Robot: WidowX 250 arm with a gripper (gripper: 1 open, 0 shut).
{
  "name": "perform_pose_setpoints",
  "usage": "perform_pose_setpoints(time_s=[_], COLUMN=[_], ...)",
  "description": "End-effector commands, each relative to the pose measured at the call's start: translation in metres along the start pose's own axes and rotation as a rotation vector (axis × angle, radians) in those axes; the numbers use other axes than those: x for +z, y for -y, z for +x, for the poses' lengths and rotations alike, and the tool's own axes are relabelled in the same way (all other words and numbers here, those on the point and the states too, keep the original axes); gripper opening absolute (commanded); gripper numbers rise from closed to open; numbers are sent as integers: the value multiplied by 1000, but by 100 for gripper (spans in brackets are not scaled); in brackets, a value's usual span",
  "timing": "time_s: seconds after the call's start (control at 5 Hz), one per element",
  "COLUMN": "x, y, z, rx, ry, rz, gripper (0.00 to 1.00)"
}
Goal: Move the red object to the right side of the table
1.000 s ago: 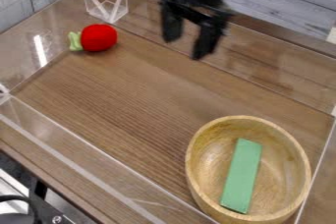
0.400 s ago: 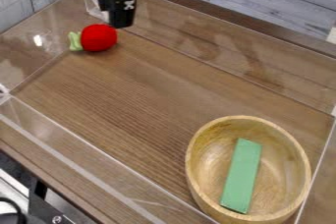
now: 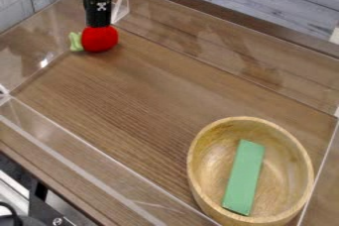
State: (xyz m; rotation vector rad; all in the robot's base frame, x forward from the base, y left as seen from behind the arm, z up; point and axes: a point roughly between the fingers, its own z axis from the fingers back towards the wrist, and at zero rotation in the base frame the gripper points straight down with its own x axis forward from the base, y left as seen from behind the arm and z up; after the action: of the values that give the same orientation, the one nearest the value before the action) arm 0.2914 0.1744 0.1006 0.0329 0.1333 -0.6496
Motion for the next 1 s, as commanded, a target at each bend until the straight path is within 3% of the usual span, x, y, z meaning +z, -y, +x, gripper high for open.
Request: perform_pose_setpoints(time_s=[0.0, 0.2, 0.6, 0.8], x=[8, -2, -8, -25], y=[-17, -25, -44, -56], z=[-4, -7, 4, 10], rx=[-3, -13, 62, 85], ry=[24, 27, 39, 46], rz=[58, 55, 40, 32], gripper=[0, 100, 100, 100])
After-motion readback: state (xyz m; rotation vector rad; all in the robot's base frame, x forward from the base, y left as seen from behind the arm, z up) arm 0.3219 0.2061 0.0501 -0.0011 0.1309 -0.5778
